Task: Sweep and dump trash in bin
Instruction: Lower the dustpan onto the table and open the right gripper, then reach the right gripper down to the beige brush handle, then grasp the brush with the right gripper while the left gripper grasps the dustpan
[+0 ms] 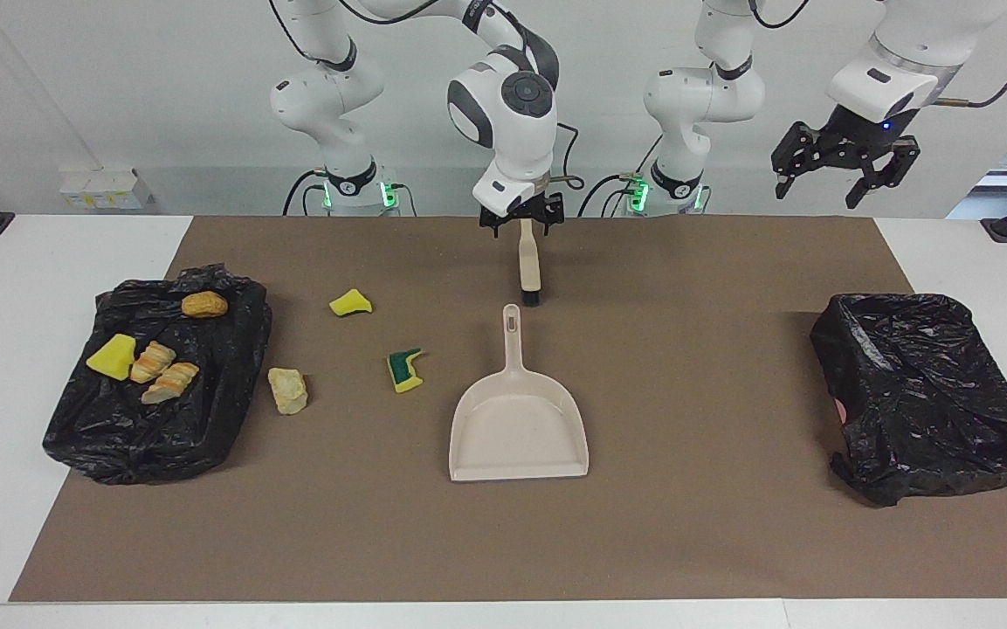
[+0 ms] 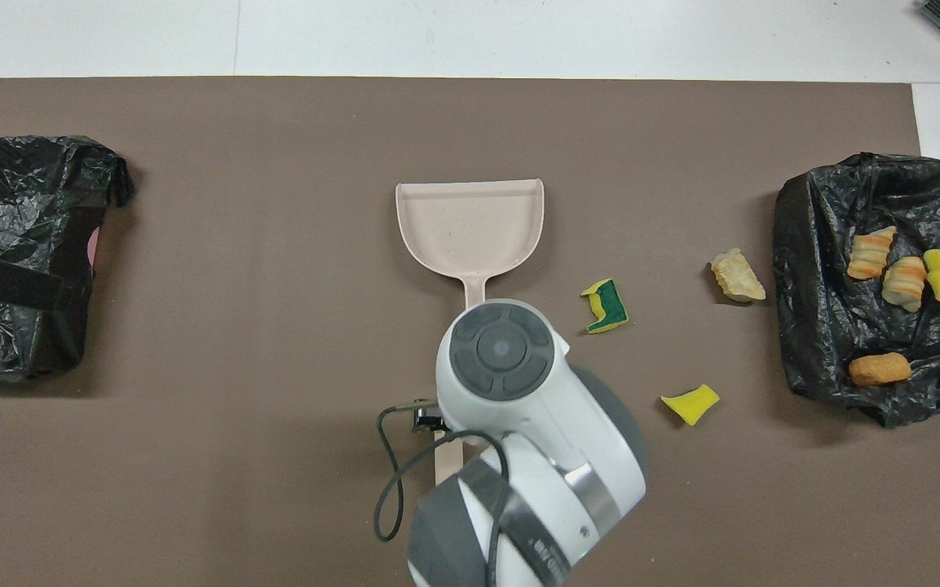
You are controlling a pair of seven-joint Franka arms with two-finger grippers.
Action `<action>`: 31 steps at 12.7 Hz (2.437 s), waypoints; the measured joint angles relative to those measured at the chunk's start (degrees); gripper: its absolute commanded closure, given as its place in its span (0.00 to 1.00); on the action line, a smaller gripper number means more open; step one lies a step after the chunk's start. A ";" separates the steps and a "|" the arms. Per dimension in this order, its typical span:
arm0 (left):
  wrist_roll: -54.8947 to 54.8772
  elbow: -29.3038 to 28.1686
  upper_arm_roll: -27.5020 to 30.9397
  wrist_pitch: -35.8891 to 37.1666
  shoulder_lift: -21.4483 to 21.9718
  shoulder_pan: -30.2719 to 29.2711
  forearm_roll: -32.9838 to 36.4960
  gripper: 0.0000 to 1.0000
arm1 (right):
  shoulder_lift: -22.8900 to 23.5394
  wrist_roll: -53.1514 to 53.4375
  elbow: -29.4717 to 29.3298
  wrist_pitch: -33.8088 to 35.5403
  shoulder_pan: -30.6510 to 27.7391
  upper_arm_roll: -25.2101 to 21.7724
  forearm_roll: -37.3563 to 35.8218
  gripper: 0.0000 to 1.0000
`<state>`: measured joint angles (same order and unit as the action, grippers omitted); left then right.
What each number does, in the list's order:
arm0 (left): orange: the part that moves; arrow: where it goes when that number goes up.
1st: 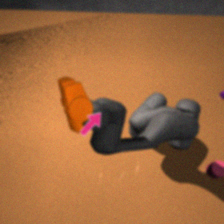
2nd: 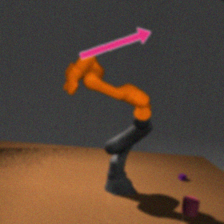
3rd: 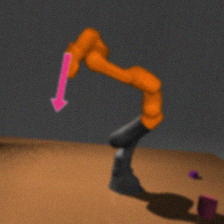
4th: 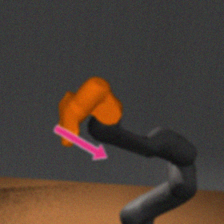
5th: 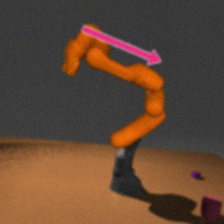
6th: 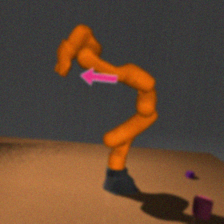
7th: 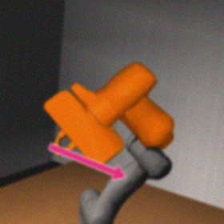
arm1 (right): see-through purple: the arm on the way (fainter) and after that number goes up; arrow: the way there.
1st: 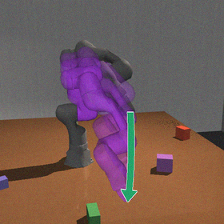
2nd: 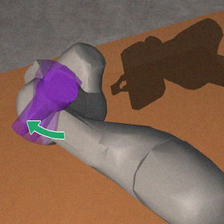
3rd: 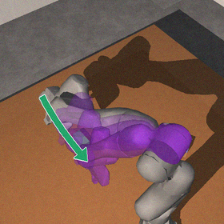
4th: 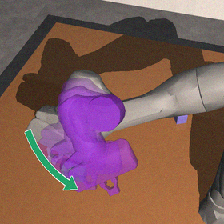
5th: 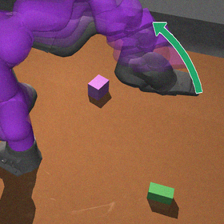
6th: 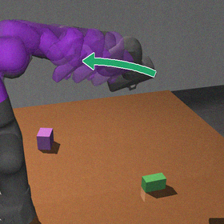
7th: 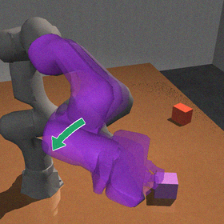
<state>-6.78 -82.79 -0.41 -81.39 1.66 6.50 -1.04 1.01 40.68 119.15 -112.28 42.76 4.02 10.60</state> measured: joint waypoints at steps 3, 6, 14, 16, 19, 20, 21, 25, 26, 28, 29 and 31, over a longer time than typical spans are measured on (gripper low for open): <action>0.00 0.00 0.05 -1.05 0.00 -0.02 0.00 0.00 | -1.65 3.64 7.64 -6.07 4.74 -0.01 0.53 0.00; 0.00 0.00 0.20 -1.05 -0.01 -0.04 0.00 0.00 | -1.39 6.54 13.78 -12.15 8.73 0.02 0.58 0.09; -0.01 0.00 0.18 -0.89 -0.05 -0.06 0.00 0.00 | -1.45 6.36 14.89 -12.79 9.37 -0.02 2.18 0.40; -0.01 0.00 0.13 -0.87 -0.05 -0.06 0.00 0.00 | -1.42 5.66 14.53 -12.91 9.37 -0.02 2.46 0.61; -0.01 0.00 0.12 -0.87 -0.05 -0.05 0.00 0.00 | -1.21 4.55 13.68 -12.94 9.36 -0.06 3.86 1.00; -0.01 0.00 0.14 -0.87 -0.05 -0.06 0.00 0.00 | -0.98 4.53 13.12 -12.94 9.35 -0.08 4.47 1.00; 0.00 0.00 0.22 -0.87 -0.05 -0.06 0.00 0.00 | -0.74 4.53 12.67 -12.93 9.32 -0.13 4.78 1.00; 0.00 0.00 0.29 -0.86 -0.05 -0.07 0.00 0.00 | -1.62 3.86 10.53 -7.59 7.50 -0.72 4.82 1.00; 0.00 0.00 0.26 -0.89 -0.05 -0.07 0.00 0.00 | -2.82 3.66 9.98 -5.17 6.39 -0.85 4.81 1.00; 0.00 0.00 0.17 -0.97 -0.05 -0.06 0.00 0.00 | -6.23 3.42 9.42 -0.07 3.49 -1.00 4.59 1.00; 0.00 0.00 0.12 -0.99 -0.08 -0.05 0.00 0.00 | -8.05 2.98 9.23 3.18 1.63 -1.06 4.39 1.00; 0.00 0.00 -0.10 -1.61 -0.38 -0.01 -0.02 0.00 | -11.16 1.54 8.77 11.11 -3.11 -1.19 3.17 1.00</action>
<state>-6.78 -82.79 -0.51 -83.00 1.28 6.49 -1.06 -10.15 42.22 127.92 -101.17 39.65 2.83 13.77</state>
